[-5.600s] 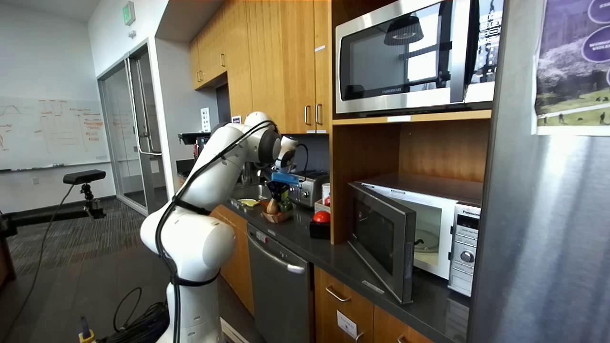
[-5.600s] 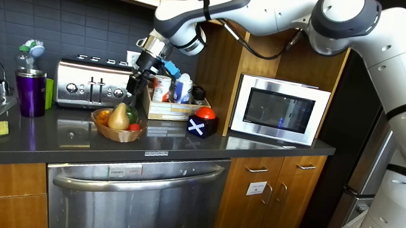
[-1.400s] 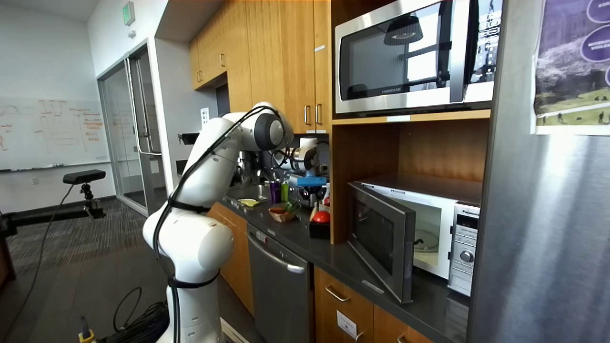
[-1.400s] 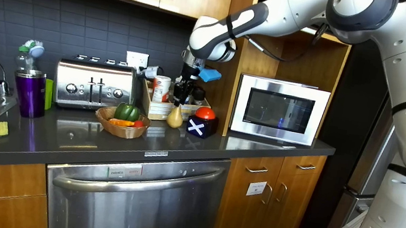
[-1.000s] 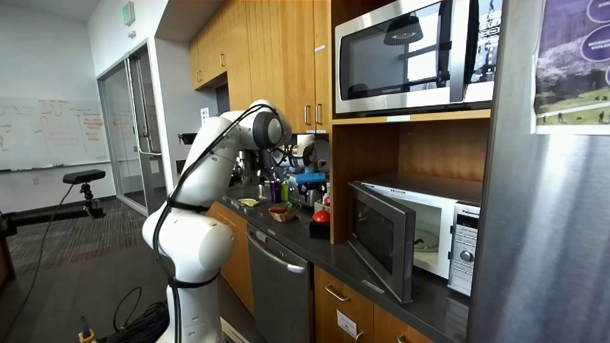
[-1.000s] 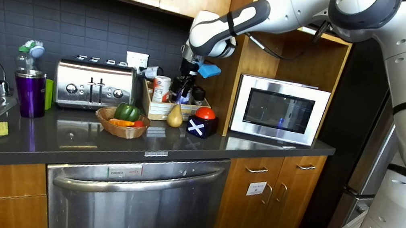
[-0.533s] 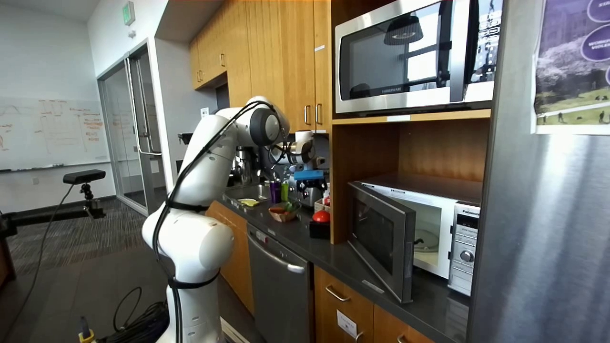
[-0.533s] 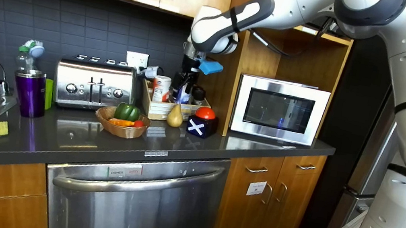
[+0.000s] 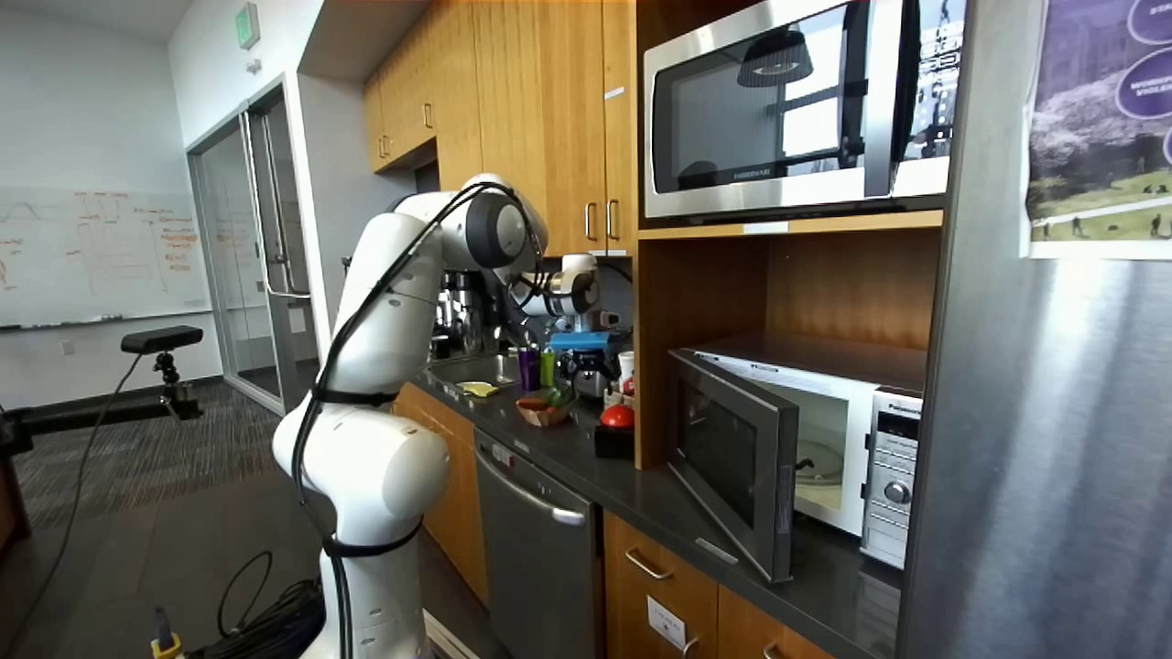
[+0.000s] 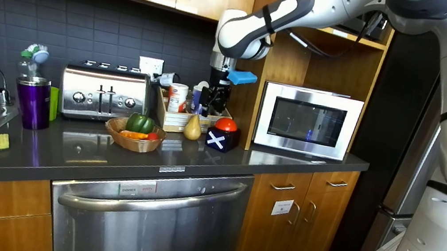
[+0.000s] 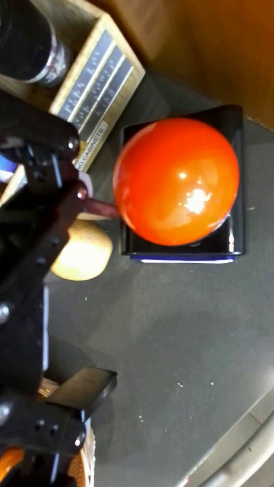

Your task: Remove the pear from the basket

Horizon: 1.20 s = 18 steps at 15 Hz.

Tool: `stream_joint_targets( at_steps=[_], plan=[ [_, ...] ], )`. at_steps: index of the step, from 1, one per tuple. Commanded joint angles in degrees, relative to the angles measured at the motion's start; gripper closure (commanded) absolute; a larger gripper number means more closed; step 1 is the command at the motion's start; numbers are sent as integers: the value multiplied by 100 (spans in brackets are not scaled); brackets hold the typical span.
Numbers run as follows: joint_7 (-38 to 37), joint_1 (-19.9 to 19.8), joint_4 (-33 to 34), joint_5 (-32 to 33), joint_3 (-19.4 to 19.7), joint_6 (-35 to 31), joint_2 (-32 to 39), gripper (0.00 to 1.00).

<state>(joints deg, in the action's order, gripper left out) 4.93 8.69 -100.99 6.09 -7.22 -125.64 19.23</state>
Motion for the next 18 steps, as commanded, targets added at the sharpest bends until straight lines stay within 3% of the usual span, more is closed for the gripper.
stream_joint_targets(
  at_steps=[1,11,18],
  plan=[
    [-264,0,-918,-80,3,221,-834,0],
    [-546,-284,-2955,-114,136,381,-2366,0],
    [-372,-925,-4072,-189,825,331,-3291,0]
  ],
)
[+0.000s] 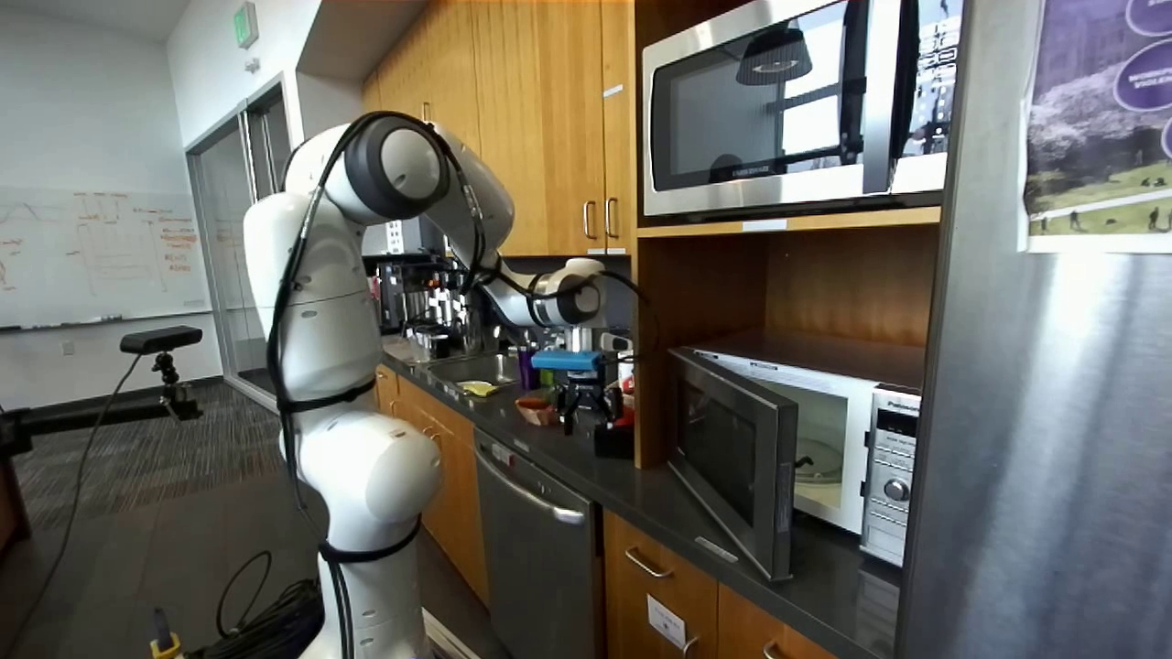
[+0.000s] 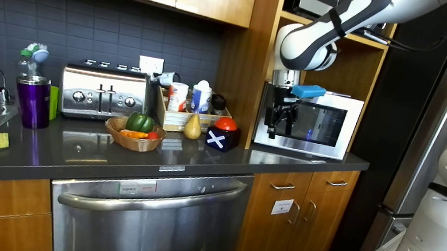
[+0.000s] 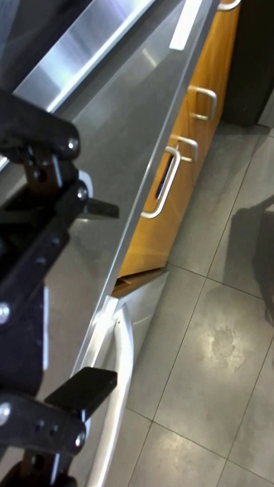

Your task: Remove the pear from the basket

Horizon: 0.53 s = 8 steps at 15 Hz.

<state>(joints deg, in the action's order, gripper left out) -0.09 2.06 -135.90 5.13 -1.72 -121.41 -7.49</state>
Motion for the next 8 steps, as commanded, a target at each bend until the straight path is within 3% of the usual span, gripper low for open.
stream_joint_targets(
  at_steps=[1,4,5,8],
  plan=[
    [245,-373,-721,-125,418,-68,-775,0],
    [523,-720,-1095,22,807,-113,-1178,0],
    [336,-582,-686,3,632,-1,-684,0],
    [529,-758,-935,3,841,-9,-995,0]
  ],
)
